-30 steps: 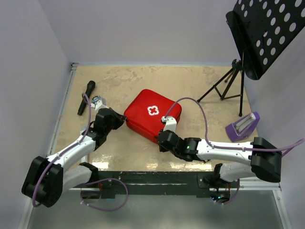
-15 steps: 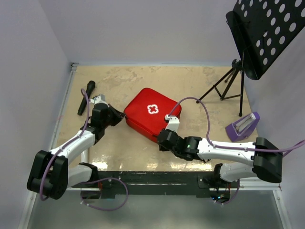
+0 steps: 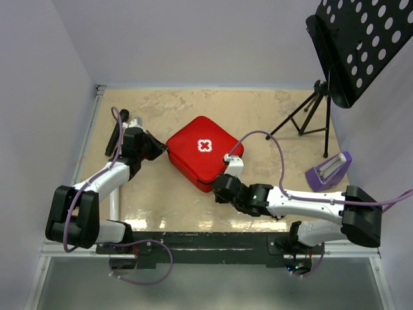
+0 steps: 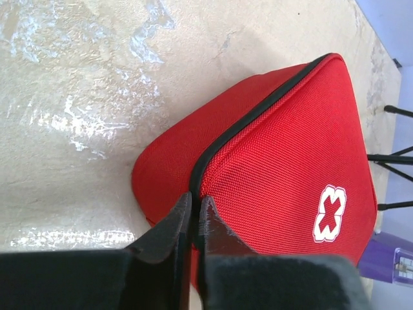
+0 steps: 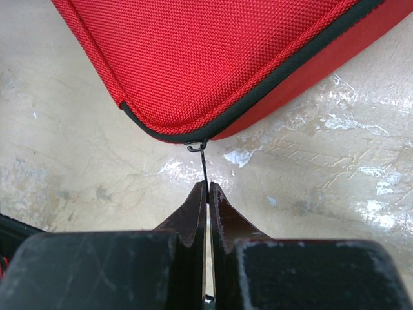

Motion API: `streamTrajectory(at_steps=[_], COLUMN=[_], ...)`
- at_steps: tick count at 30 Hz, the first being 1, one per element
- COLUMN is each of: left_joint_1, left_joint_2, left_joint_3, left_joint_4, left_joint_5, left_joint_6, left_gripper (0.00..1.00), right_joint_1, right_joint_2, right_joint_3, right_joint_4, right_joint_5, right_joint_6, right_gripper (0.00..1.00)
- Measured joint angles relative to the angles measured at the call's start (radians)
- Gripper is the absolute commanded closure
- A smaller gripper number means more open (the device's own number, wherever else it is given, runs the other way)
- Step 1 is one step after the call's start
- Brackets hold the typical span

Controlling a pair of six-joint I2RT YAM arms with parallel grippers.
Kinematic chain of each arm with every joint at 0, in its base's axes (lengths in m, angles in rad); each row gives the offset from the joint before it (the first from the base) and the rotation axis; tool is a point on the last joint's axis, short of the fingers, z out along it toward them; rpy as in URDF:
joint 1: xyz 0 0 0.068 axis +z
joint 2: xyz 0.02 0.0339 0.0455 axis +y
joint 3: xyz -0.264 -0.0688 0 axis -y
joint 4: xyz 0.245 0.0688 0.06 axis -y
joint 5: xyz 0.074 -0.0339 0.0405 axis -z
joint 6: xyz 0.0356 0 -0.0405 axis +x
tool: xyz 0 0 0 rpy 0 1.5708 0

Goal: Organize the medicine kit
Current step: Zip the medicine box at the center of the board.

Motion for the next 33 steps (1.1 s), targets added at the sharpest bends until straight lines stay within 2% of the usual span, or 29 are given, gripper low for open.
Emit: streamTrajectory(at_steps=[1, 4, 6, 8, 15, 20, 23, 27, 33], left_joint_1=[0.0, 0.016, 0.042, 0.054, 0.016, -0.243, -0.383, -0.515, -0.654], left_joint_2=[0.0, -0.003, -0.017, -0.056, -0.331, -0.434, -0.434, -0.387, -0.235], left_joint_3=[0.002, 0.02, 0.042, 0.053, -0.03, -0.135, -0.164, -0.164, -0.164], left_joint_4=[-0.003, -0.029, -0.066, -0.103, -0.143, -0.152, -0.166, -0.17, -0.104], left_joint_5=[0.002, -0.029, -0.064, -0.087, -0.04, -0.054, -0.093, -0.161, -0.214], left_joint_6=[0.005, 0.038, 0.051, 0.055, -0.014, -0.147, -0.235, -0.328, -0.439], left_gripper=[0.56, 0.33, 0.22, 0.17, 0.14, 0.12, 0.1, 0.08, 0.09], right_joint_1=[0.0, 0.0, 0.0, 0.0, 0.0, 0.0, 0.0, 0.0, 0.0], right_joint_2=[0.006, 0.027, 0.045, 0.056, 0.075, 0.102, 0.111, 0.111, 0.106], right_joint_3=[0.001, 0.01, 0.016, 0.023, 0.038, 0.055, 0.064, 0.068, 0.068], right_joint_4=[0.002, 0.0, 0.001, 0.0, -0.003, -0.008, -0.014, -0.021, -0.023], right_joint_5=[0.0, 0.002, 0.004, 0.005, 0.006, 0.007, 0.007, 0.007, 0.006], right_joint_6=[-0.003, -0.012, -0.019, -0.027, -0.069, -0.096, -0.109, -0.114, -0.113], right_gripper=[1.0, 1.0, 1.0, 1.0, 1.0, 1.0, 1.0, 1.0, 1.0])
